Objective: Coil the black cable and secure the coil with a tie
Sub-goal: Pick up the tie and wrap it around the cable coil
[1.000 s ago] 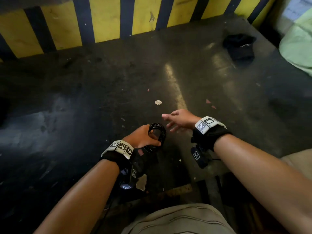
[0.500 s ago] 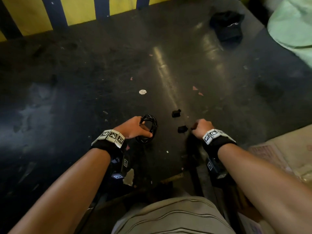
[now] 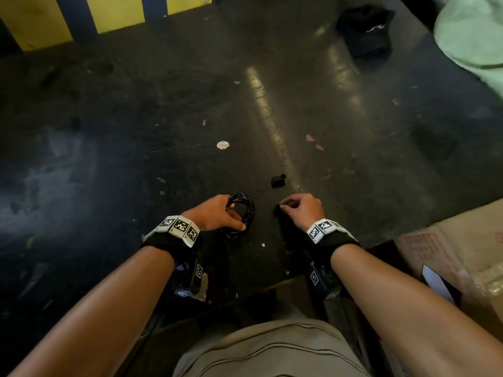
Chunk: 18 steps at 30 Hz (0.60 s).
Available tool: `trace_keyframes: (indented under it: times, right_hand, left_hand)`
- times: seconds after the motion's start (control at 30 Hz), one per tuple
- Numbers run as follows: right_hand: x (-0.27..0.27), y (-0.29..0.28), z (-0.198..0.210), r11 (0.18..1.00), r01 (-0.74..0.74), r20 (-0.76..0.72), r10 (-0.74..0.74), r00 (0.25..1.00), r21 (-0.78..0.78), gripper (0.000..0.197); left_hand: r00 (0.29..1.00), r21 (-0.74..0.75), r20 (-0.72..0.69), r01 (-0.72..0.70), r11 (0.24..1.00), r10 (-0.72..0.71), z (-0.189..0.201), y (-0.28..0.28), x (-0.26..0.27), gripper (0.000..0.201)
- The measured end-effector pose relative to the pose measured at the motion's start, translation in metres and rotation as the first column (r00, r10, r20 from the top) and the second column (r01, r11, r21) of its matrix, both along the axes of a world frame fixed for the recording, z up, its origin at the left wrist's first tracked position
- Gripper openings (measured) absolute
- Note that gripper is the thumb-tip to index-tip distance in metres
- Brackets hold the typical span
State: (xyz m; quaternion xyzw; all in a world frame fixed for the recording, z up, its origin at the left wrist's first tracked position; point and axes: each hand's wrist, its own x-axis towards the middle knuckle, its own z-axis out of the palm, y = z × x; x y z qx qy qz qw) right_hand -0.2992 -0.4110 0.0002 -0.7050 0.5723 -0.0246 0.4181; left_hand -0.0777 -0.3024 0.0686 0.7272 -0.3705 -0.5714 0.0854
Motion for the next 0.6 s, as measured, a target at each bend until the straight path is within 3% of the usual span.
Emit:
trace_keyframes:
  times: [0.1,0.23,0.37,0.6]
  right_hand:
    - [0.008,0.006,-0.003,1.0,0.0,-0.046,-0.001,0.999,-0.022,0.007]
    - [0.013,0.014,-0.005,1.0,-0.016,-0.07,0.016,0.997,-0.006,0.008]
    - [0.017,0.013,0.0,0.999,-0.052,0.052,0.052,0.997,0.006,0.024]
    - [0.042,0.002,0.029,0.98,-0.191,0.161,0.179,0.971,0.06,0.006]
  left_hand:
    - [1.0,-0.008,-0.014,-0.01,1.0,0.01,-0.004,0.004,0.0,0.061]
    - [1.0,-0.023,-0.019,-0.002,1.0,0.002,-0.007,0.011,0.001,0.055]
    - [1.0,-0.048,0.003,0.001,0.999,-0.001,-0.002,0.016,0.002,0.049]
    - [1.0,-0.077,-0.025,0.006,0.997,-0.008,0.005,0.021,-0.001,0.05]
